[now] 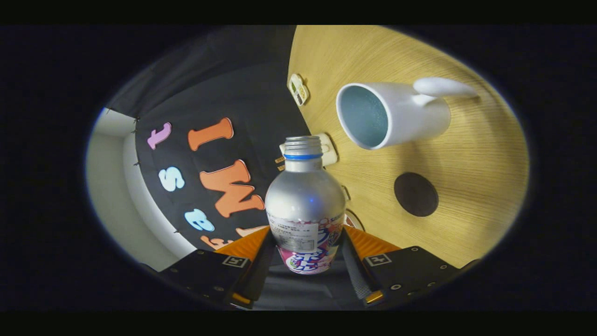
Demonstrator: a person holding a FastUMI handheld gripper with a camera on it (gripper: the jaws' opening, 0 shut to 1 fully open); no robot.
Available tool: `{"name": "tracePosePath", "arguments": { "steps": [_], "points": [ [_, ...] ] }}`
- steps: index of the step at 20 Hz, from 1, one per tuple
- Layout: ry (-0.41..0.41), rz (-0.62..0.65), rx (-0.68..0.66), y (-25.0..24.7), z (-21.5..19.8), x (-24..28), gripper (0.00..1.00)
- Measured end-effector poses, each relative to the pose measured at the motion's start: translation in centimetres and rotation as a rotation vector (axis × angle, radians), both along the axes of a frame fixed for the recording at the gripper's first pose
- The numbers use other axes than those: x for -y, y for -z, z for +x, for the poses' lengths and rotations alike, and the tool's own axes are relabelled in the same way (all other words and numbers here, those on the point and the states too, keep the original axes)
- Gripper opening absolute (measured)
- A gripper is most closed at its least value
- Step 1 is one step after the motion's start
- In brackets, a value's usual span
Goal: Take the bottle from table, then pour the juice into the cup, finally place the bottle on the coaster
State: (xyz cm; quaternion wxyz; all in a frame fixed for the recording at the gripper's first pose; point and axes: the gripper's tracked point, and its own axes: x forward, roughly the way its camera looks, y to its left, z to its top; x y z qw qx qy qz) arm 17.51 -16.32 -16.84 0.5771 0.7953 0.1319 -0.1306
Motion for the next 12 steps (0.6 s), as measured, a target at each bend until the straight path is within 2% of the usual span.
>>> {"name": "tracePosePath", "arguments": {
  "steps": [12],
  "points": [
    [0.016, 0.081, 0.01, -0.19, 0.09, -0.06, 0.75]
  ]
}}
